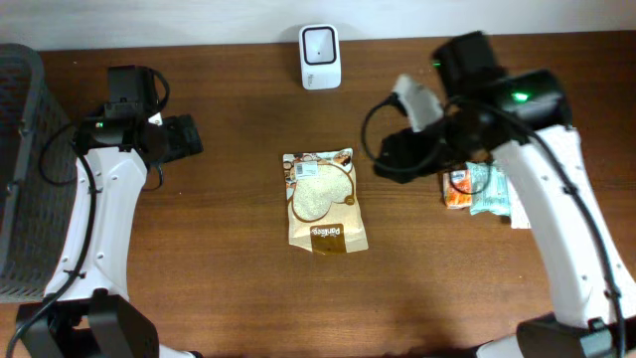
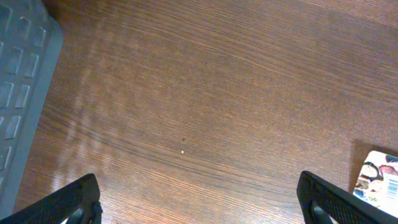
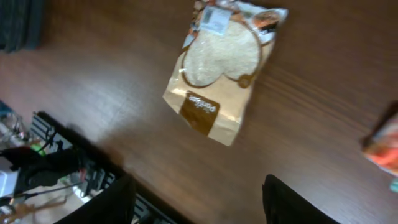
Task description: Scan the item barcode
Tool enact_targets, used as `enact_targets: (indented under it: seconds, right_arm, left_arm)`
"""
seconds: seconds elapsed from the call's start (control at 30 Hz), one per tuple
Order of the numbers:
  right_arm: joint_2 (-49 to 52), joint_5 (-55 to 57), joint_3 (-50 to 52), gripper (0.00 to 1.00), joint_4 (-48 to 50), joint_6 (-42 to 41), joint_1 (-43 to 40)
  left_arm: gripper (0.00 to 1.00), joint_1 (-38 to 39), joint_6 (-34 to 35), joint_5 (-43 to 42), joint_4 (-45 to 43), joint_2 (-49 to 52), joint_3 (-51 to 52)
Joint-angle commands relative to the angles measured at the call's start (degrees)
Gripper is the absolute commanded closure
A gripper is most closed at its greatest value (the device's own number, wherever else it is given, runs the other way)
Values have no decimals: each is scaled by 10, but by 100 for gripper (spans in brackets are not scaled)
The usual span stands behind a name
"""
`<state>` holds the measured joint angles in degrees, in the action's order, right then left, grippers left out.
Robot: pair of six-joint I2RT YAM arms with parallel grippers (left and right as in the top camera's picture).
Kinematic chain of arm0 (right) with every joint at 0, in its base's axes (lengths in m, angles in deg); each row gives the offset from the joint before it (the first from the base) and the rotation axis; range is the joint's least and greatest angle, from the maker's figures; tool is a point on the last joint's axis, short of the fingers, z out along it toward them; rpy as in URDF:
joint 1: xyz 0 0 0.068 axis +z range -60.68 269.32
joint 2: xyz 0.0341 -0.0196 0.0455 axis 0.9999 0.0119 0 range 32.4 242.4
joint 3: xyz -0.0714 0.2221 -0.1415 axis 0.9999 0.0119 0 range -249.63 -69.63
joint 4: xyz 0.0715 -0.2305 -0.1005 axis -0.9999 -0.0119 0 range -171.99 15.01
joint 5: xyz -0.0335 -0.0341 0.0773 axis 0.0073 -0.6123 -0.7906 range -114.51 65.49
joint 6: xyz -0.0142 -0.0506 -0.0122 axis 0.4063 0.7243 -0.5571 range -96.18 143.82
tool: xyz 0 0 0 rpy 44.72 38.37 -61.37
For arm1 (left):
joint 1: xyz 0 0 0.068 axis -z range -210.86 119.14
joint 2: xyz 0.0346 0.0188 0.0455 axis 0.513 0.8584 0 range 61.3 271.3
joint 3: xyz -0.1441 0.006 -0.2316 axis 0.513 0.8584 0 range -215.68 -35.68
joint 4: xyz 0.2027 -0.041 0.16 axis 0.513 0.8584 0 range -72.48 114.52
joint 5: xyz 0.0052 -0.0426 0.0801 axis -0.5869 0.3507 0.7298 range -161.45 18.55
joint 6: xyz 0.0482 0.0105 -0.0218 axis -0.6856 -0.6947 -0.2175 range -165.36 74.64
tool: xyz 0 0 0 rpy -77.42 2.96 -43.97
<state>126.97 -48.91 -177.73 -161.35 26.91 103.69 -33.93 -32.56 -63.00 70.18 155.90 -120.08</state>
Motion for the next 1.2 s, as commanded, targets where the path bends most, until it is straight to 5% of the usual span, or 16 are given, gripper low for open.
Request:
enact_targets:
  seconds: [0.0,0.23,0.4,0.67,0.9,1.17]
  right_arm:
    - [14,-25,67,35,28,16,-33]
    - [42,-179,319,18,261,7,-87]
    - [139,-212,365,17,338,-6,-91]
    - [268,-291,365,27,391,-22,-83]
    - [277,-229,365,28,480,-182,-20]
    - [277,-113,365,55,567,-354,48]
  left_arm:
    - [1,-1,-11,4,-1,-2,-8]
    - [1,-1,-11,4,-1,-2,-8]
    - [1,-1,-11,4,-1,-2,-8]
    - [1,-1,-11,4,-1,-2,-8]
    - [1,-1,-11,4,-1,-2,-8]
    - [1,-1,-11,4,-1,-2,-8]
